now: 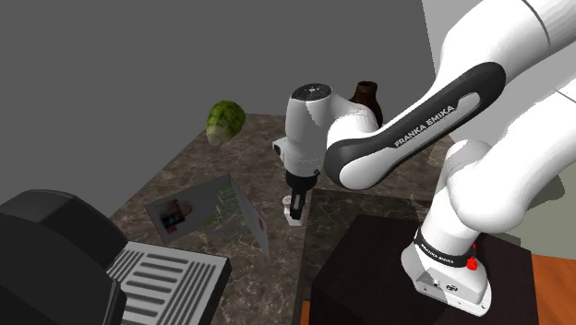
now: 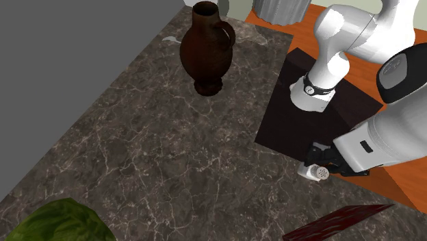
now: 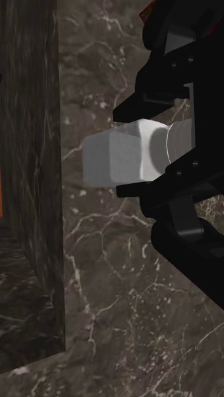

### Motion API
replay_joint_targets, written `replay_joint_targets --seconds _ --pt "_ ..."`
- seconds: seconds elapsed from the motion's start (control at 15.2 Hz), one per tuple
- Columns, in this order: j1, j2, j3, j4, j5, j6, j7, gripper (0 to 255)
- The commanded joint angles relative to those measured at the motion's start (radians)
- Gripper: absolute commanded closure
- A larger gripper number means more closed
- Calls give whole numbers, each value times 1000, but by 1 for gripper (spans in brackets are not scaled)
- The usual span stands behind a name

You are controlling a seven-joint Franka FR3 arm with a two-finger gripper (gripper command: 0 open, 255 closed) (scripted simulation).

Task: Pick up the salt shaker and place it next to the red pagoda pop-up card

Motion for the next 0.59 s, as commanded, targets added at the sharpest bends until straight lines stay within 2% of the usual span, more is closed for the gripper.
replay_joint_targets --seconds 0.0,0.13,0.2,0.53 --pt "0 1 0 0 0 1 0 255" --pt "0 1 0 0 0 1 0 255" --pt "0 1 0 0 0 1 0 0" --pt "0 1 0 0 0 1 0 0"
